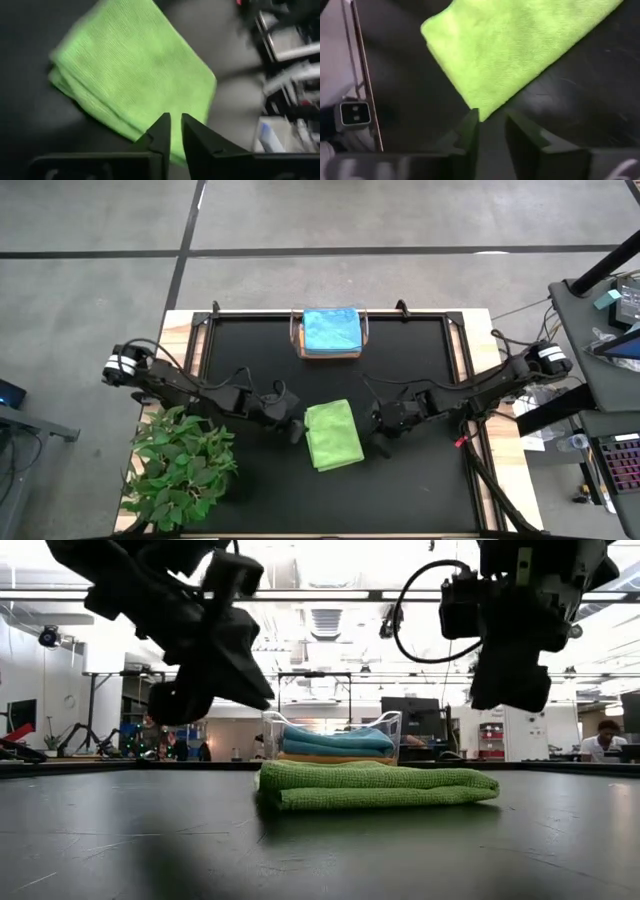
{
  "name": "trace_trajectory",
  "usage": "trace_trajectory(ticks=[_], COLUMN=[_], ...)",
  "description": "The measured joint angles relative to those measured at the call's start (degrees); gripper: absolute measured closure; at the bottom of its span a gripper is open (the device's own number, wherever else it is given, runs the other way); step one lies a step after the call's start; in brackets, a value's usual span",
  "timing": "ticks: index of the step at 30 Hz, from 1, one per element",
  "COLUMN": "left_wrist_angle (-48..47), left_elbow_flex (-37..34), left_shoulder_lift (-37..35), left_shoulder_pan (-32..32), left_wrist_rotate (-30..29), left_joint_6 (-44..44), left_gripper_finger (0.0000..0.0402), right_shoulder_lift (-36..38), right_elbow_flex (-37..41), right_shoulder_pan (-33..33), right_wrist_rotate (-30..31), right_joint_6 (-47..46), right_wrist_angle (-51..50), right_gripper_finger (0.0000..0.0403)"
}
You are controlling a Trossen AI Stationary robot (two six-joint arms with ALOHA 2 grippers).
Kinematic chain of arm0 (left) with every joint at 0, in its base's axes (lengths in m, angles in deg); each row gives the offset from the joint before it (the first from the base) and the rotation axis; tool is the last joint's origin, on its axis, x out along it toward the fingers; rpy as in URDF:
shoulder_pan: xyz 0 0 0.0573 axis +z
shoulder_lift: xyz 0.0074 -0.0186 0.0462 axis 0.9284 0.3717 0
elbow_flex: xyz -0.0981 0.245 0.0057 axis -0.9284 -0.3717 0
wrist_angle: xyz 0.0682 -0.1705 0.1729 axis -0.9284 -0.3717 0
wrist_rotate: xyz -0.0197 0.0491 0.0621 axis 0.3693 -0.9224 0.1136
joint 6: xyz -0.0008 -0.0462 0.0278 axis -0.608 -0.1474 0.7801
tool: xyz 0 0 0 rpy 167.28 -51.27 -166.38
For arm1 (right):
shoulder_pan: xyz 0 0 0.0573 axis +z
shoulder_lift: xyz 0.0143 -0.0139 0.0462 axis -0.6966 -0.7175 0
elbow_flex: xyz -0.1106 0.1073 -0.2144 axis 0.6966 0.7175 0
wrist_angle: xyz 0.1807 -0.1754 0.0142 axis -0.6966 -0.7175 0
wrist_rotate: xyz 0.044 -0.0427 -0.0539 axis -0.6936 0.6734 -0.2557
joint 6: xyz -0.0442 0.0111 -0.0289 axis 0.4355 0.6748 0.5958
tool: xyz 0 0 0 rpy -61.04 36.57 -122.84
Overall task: Fold microfiber towels
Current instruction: Put the green microfiber cloth into the transparent bin
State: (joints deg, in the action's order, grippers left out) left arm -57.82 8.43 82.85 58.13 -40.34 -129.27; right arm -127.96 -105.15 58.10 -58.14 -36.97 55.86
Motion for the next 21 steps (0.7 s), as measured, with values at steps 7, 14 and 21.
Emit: trace_trajectory(ticks=[7,14,21], left_wrist_angle=[-0.7,0.6,8.2], left_elbow_flex=[-2.7,-2.6,-2.4], left_shoulder_lift=[0.6,4.2,9.6], left_shoulder_pan=[-2.4,-2.8,-2.8], left_wrist_rotate=[3.4,0.8,0.2], left_joint_6=[-4.9,-9.2,-10.7], left_gripper_finger=[0.0279,0.0173,0.0153], right_shoulder_lift=[1.3,-0.6,-4.4], right_elbow_flex=[0.0,0.1,0.1], right_shoulder_pan=[-0.9,-0.9,-1.9], right_wrist_rotate=[0.3,3.4,4.8], right_joint_6=[-2.6,-1.5,-0.9], right_wrist_angle=[-1.9,-2.2,0.5], right_gripper_finger=[0.0208,0.0131,0.0104])
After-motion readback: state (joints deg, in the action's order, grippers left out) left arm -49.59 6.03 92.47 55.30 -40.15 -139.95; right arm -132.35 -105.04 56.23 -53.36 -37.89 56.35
